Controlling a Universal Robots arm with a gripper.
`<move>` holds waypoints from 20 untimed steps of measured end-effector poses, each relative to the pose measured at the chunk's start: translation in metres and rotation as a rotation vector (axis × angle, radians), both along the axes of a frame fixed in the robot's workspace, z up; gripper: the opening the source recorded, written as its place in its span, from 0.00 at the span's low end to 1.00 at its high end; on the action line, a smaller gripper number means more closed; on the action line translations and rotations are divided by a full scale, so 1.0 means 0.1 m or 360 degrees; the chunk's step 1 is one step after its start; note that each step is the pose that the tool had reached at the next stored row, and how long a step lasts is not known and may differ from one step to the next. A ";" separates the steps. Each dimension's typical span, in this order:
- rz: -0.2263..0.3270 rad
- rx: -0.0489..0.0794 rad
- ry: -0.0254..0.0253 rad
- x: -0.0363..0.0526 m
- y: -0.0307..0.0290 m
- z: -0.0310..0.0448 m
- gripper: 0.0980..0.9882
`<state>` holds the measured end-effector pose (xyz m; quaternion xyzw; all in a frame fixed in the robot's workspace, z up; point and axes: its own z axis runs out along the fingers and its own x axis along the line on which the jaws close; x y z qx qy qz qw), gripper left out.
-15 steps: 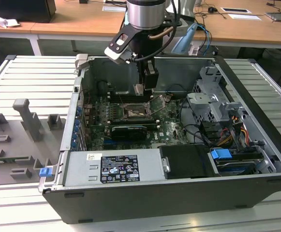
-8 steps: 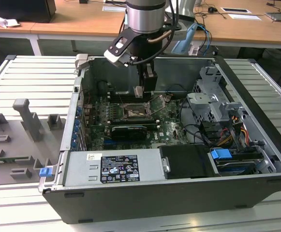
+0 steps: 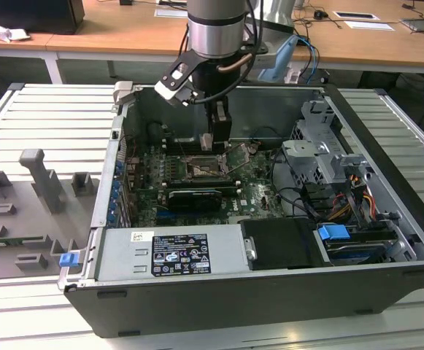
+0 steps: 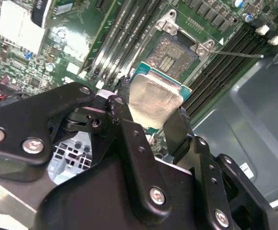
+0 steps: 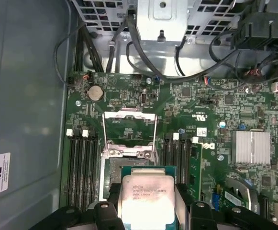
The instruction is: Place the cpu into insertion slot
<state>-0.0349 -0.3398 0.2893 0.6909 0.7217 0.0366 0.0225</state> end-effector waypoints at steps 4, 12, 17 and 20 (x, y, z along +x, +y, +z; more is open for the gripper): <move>0.0000 0.0000 0.00067 -0.002 0.014 -0.069 0.48; -0.0015 -0.0001 0.00136 -0.001 0.014 -0.124 0.48; -0.0016 -0.0004 0.00135 -0.001 0.014 -0.149 0.48; -0.0016 -0.0004 0.00136 -0.001 0.014 -0.197 0.48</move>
